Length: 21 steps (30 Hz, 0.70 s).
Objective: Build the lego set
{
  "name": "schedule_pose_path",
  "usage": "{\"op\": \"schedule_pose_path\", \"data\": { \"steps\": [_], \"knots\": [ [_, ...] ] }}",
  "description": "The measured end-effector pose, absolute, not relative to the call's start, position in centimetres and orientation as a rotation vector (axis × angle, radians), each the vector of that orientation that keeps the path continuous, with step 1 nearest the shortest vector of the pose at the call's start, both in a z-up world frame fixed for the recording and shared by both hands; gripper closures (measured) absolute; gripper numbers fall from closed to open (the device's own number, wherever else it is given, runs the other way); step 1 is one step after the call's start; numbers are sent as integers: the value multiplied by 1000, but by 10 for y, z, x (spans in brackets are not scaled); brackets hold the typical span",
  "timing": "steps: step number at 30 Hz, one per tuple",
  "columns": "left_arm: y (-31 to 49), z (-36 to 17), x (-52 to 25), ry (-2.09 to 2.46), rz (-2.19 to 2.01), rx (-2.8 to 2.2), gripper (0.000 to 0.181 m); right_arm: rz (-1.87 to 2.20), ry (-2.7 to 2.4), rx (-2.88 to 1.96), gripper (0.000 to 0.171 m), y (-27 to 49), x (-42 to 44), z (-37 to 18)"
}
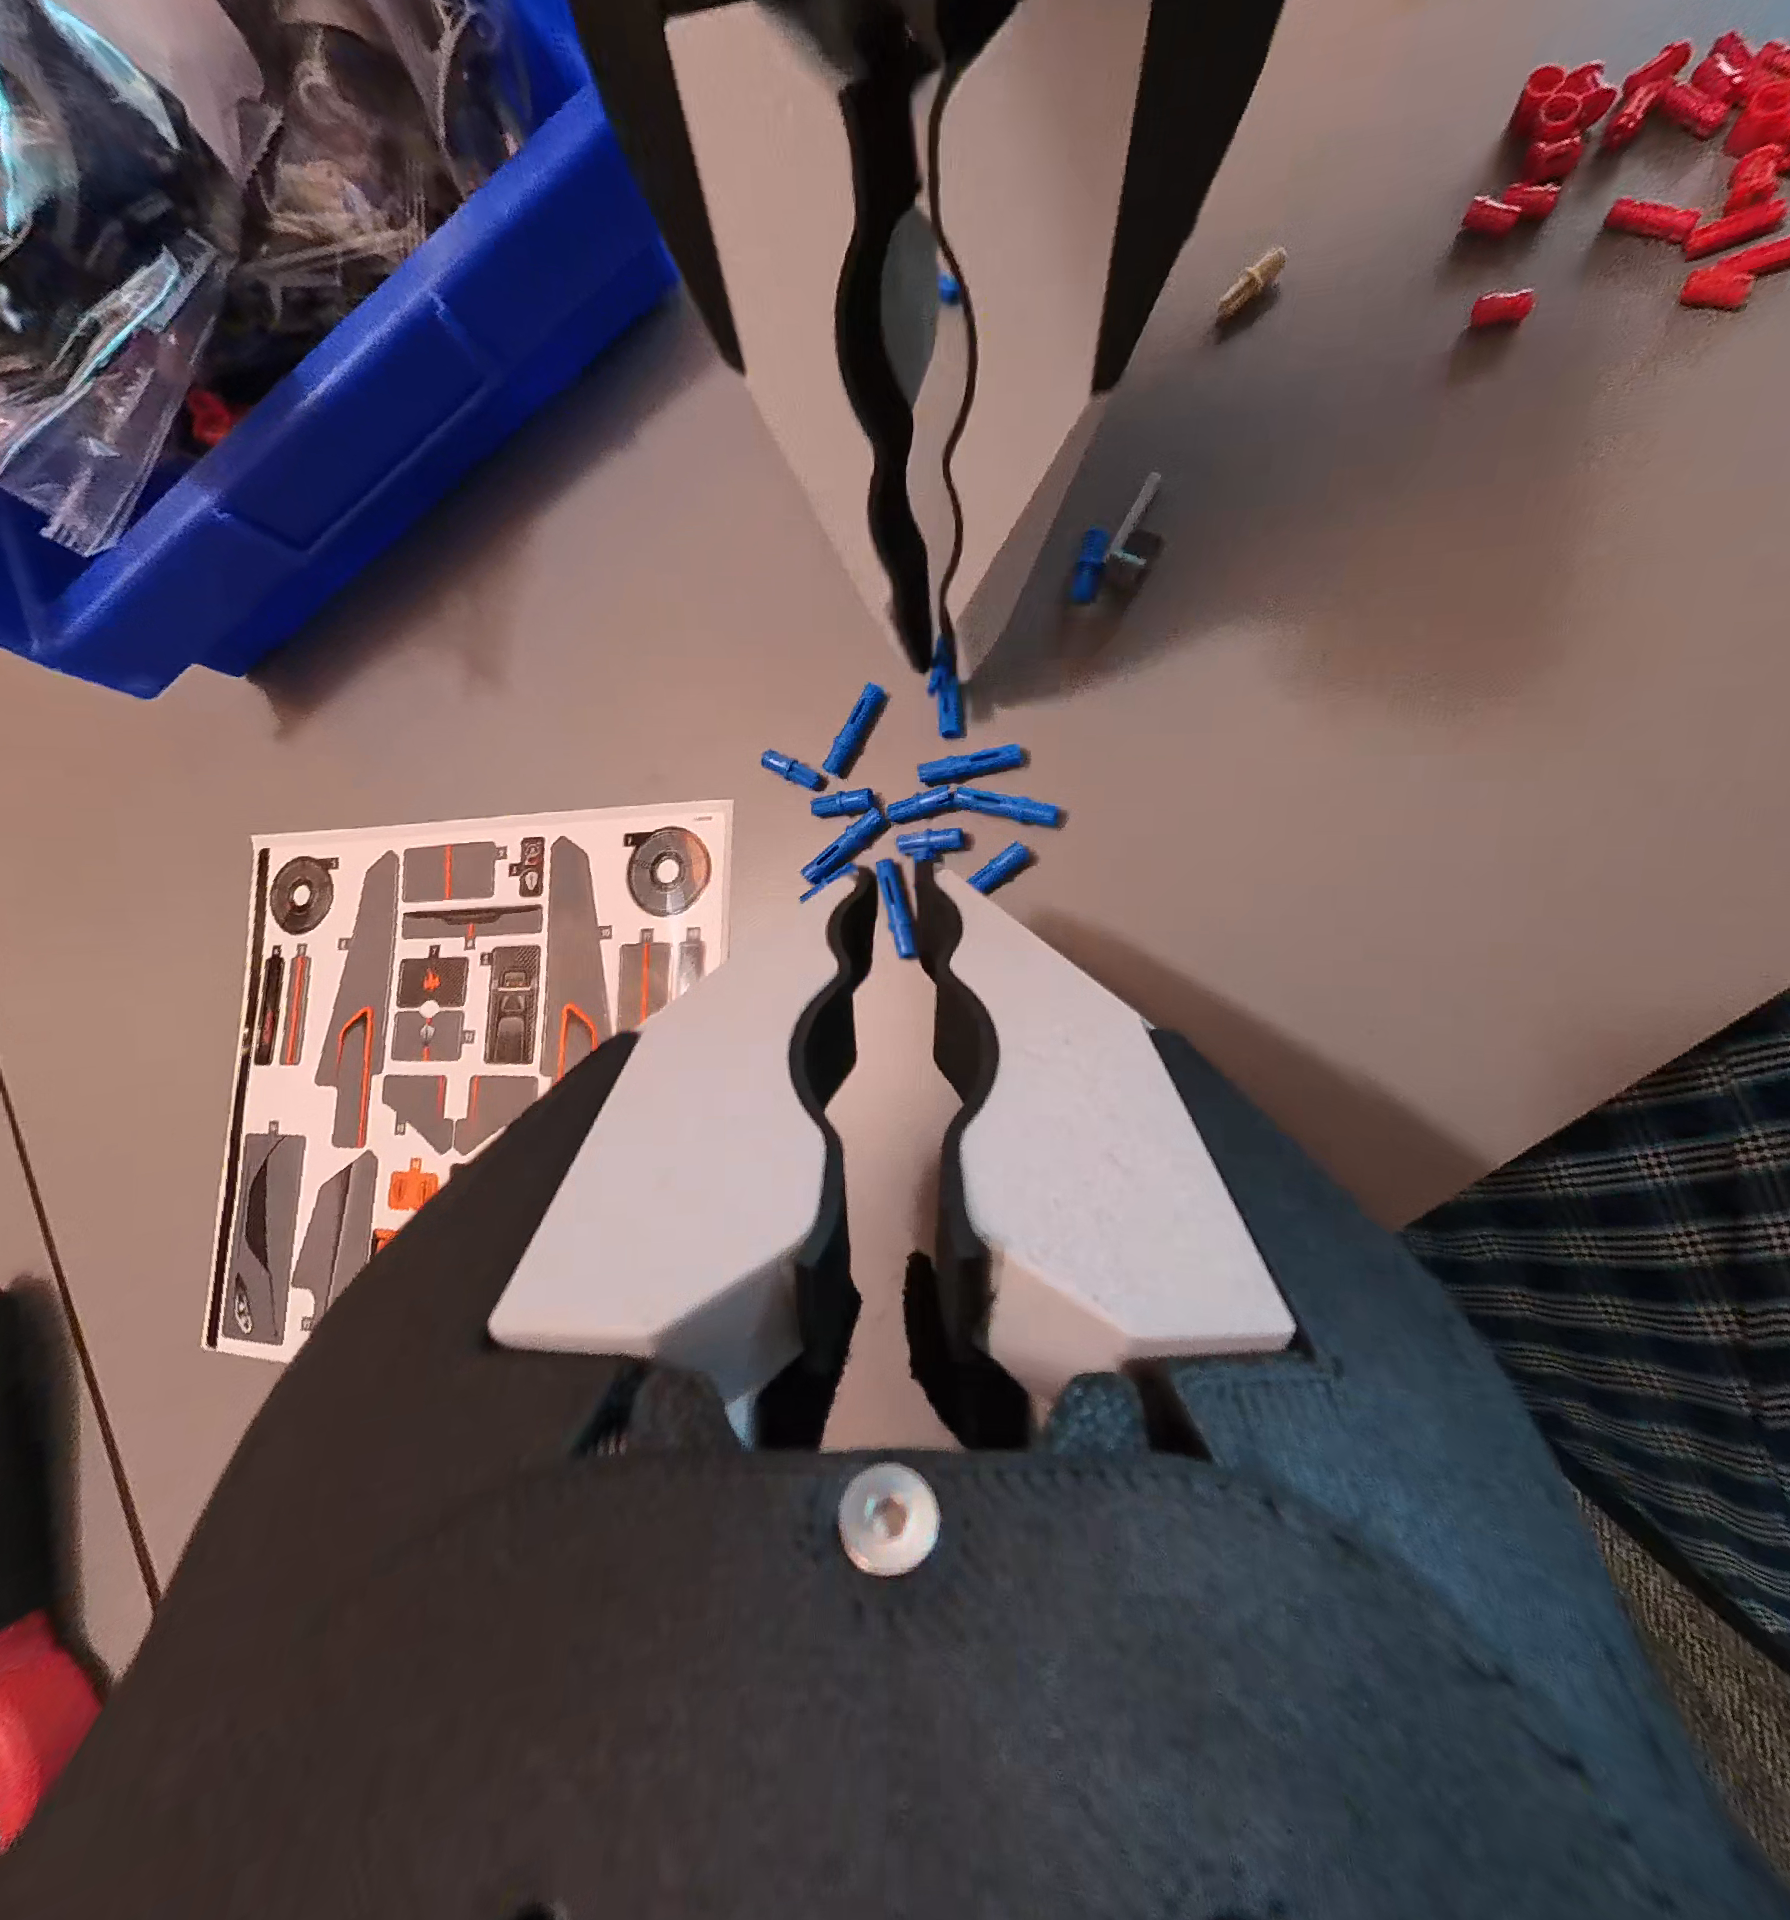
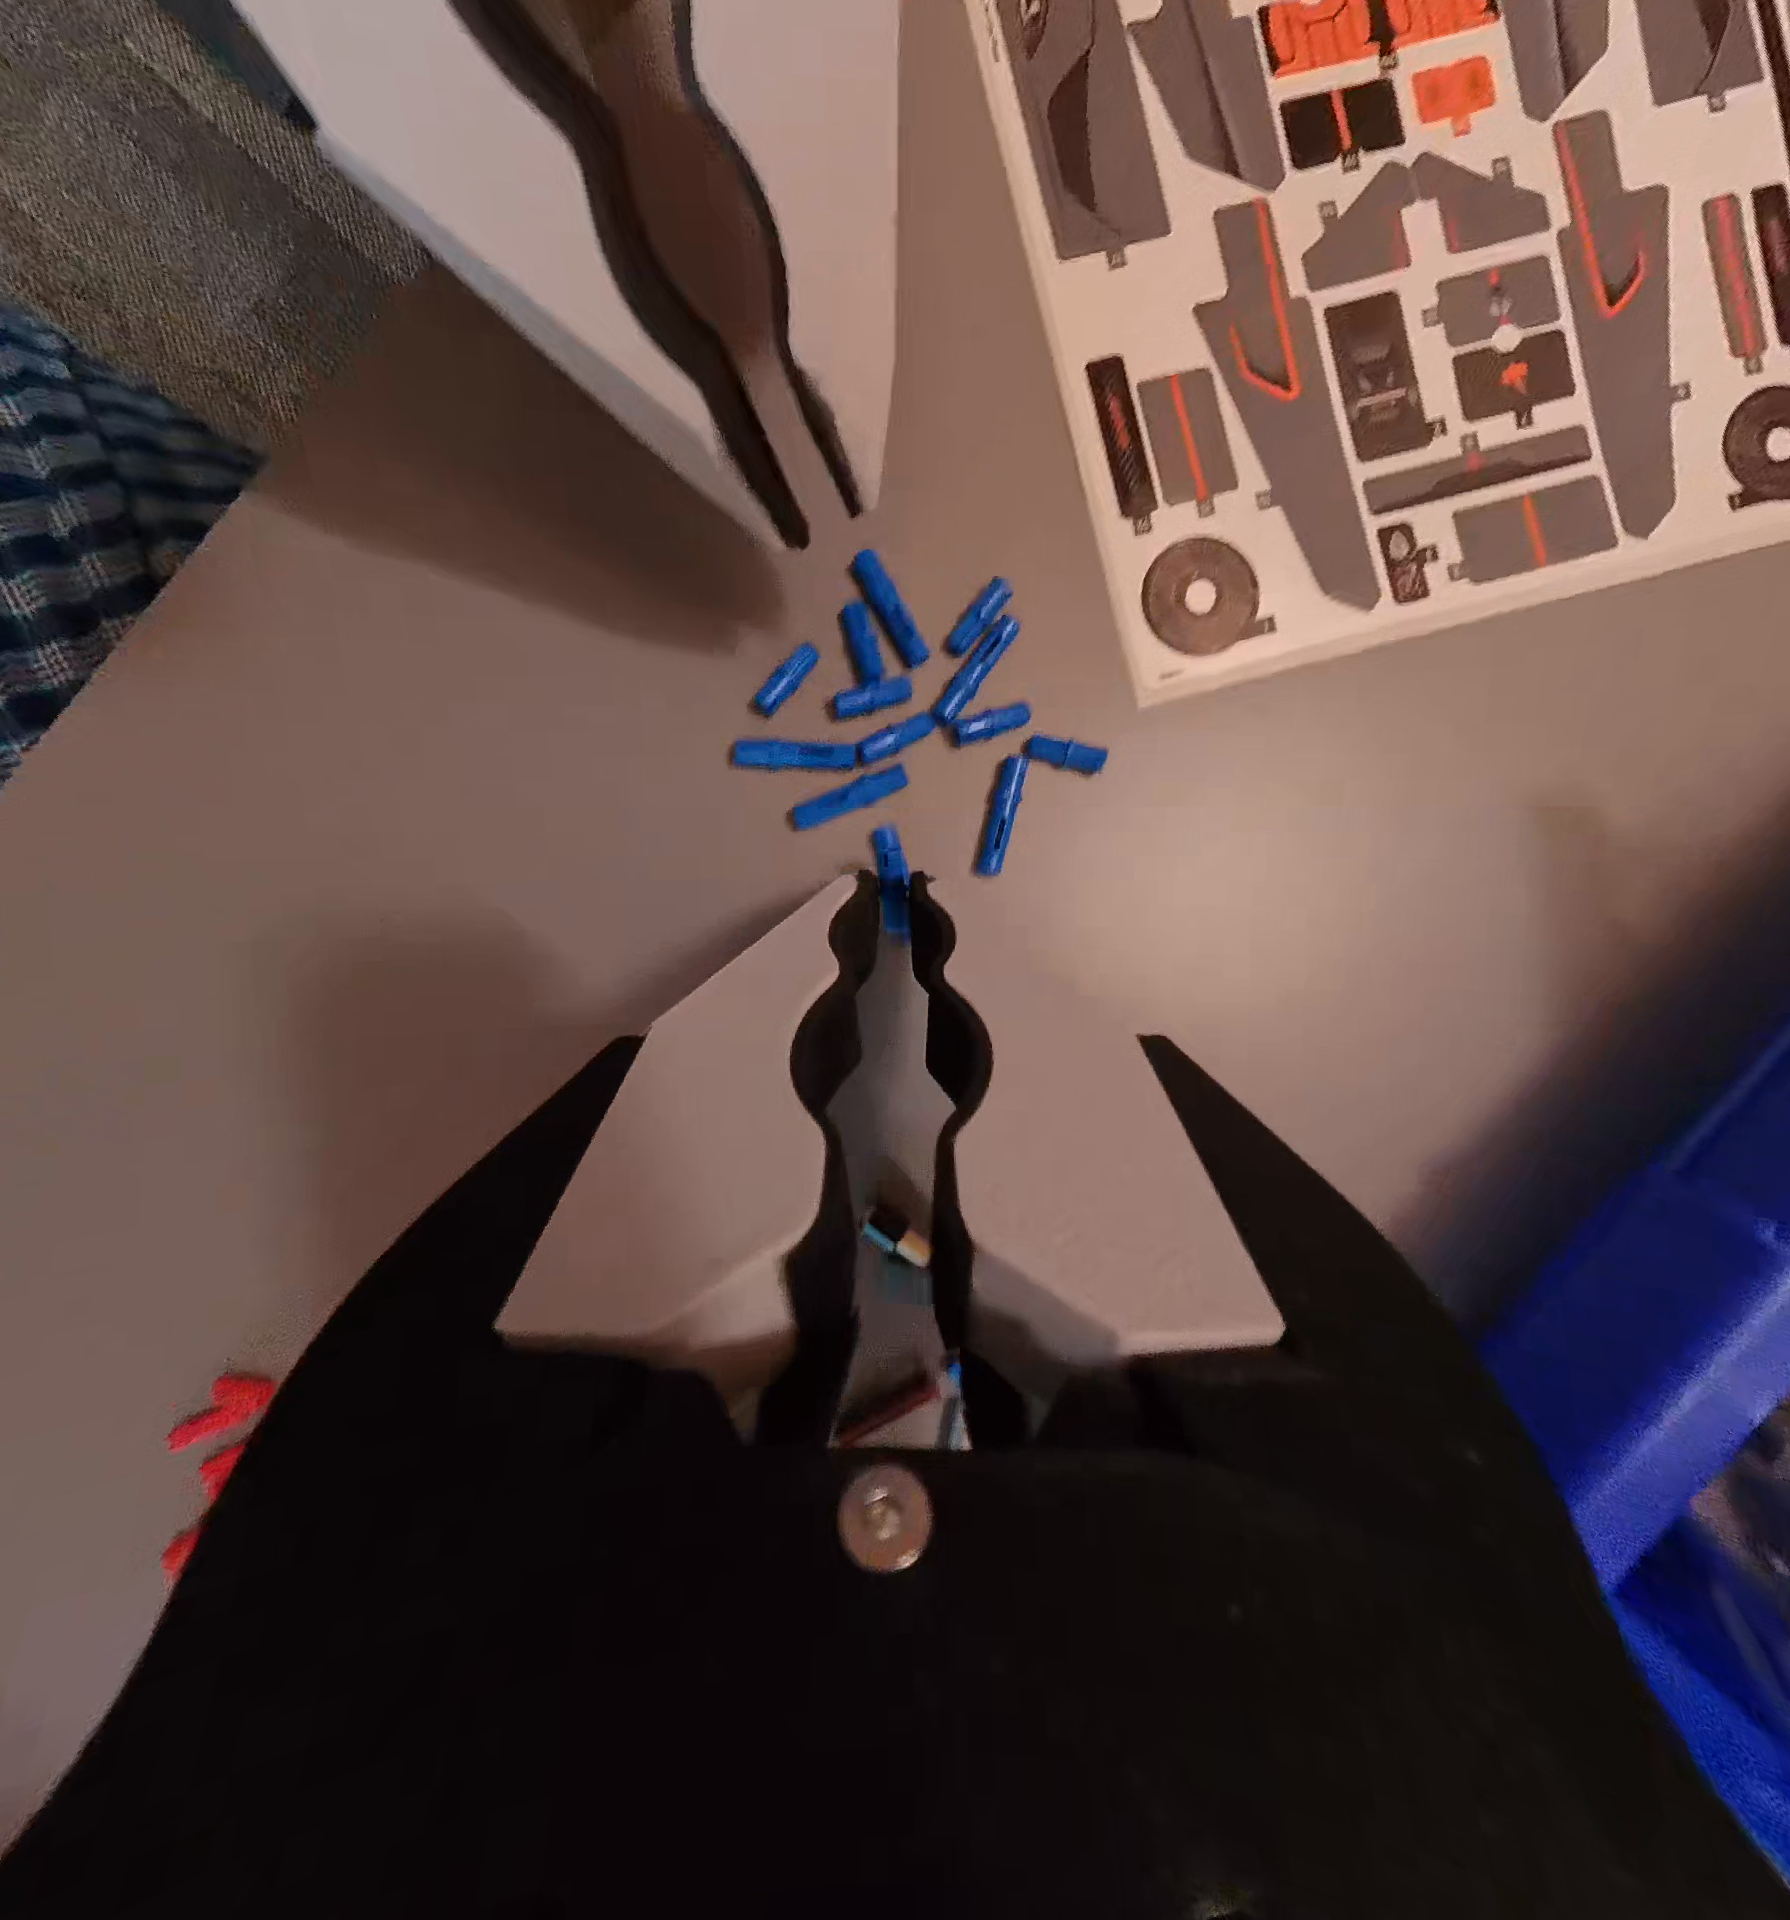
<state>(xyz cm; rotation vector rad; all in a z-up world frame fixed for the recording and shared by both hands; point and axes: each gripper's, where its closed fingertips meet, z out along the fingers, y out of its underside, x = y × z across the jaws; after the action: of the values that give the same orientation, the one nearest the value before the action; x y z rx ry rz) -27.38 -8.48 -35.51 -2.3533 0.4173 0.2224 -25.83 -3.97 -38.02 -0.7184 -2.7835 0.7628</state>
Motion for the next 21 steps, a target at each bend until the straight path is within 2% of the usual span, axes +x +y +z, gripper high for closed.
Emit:
{"op": "schedule_pose_path", "data": {
  "steps": [1,3,5,7,12,21],
  "knots": [
    [-85,-355,-276,413,225,-2353,176,765,-2778,-724,166,-43,-263,-381],
    [-86,-355,-277,404,215,-2349,176,753,-2771,-737,156,-47,-270,-384],
    [-86,-356,-278,400,206,-2346,175,740,-2753,-746,156,-47,-275,-384],
    [-86,-358,-278,403,203,-2349,175,756,-2748,-754,157,-47,-277,-381],
    [-86,-357,-277,405,194,-2346,175,747,-2799,-724,171,-34,-257,-372],
    [-87,-354,-276,416,205,-2350,175,675,-2909,-715,166,-26,-228,-388]
  ]
}}
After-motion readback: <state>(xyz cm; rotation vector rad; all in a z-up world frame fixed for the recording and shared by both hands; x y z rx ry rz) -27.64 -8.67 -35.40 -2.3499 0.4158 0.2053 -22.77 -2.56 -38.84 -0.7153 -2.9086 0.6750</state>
